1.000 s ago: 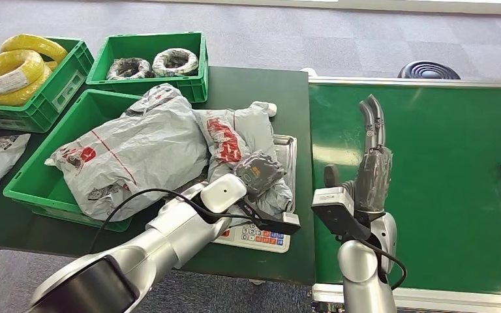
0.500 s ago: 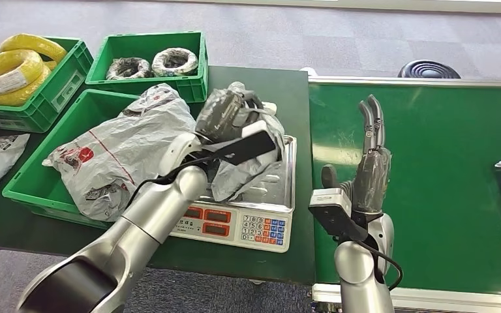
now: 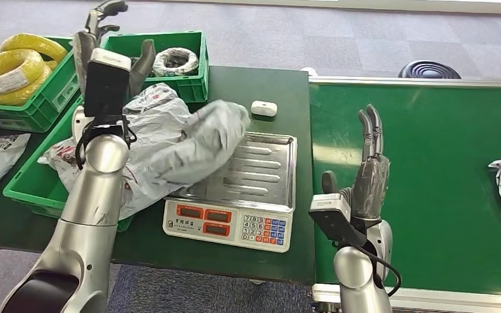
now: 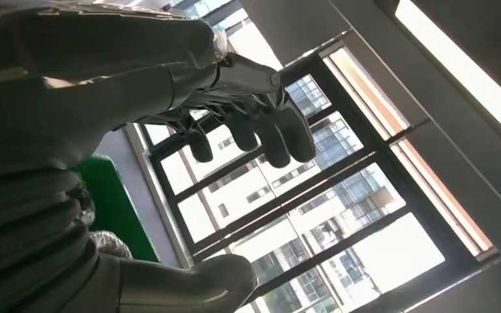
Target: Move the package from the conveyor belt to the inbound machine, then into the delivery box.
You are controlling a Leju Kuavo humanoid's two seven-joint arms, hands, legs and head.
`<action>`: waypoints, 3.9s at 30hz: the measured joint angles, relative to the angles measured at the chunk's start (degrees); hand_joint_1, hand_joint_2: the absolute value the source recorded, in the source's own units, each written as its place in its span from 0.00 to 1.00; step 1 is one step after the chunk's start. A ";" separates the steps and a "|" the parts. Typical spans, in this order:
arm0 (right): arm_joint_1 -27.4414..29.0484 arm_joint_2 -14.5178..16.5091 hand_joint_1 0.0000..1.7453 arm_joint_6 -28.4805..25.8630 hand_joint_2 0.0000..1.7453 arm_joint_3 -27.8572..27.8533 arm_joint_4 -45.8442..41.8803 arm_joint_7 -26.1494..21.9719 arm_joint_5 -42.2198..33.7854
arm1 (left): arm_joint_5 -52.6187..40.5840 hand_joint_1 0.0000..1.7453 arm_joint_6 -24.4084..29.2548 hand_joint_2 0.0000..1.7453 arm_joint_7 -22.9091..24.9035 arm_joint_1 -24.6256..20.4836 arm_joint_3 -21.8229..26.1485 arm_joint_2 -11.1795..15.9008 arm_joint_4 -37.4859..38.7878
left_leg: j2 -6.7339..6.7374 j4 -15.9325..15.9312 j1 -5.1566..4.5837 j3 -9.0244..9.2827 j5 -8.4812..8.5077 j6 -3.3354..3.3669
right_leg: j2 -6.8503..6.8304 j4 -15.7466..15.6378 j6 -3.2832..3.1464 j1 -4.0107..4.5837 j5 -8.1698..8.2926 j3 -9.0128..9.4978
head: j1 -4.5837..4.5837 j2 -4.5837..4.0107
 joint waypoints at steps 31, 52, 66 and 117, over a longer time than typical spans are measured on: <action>1.41 0.04 0.00 0.97 0.00 -0.21 -0.03 0.26 0.70 | -20.74 0.00 6.07 1.00 1.00 -2.70 13.91 6.90 21.82 | -0.03 0.01 0.07 0.05 0.05 -0.07 | -0.02 0.02 -0.05 0.06 0.01 -0.04 | -0.02 0.00; -1.44 0.68 0.00 5.10 0.00 -1.15 1.72 -0.72 1.35 | -38.51 0.00 -15.93 1.00 1.18 -2.91 -24.13 -5.74 38.53 | -0.09 0.01 0.05 0.12 0.02 -0.03 | -0.11 -0.03 -0.03 0.04 0.01 0.21 | 0.00 0.00; -3.24 0.66 0.00 4.49 0.00 -0.33 1.72 0.18 1.41 | -42.53 0.00 -15.64 1.00 5.92 -4.50 -32.44 -6.43 41.69 | -0.09 -0.01 0.05 0.67 0.00 -0.03 | -0.12 -0.05 -0.03 0.04 -0.02 0.76 | 0.00 0.00; -3.11 1.18 0.00 4.71 0.00 -0.05 -0.23 0.13 3.45 | -14.76 0.97 -15.99 1.00 -4.22 -1.83 -18.29 -1.13 28.66 | -0.08 -0.01 0.06 0.39 -0.12 -0.06 | -0.10 -0.02 -0.05 0.06 -0.16 0.46 | 0.00 0.00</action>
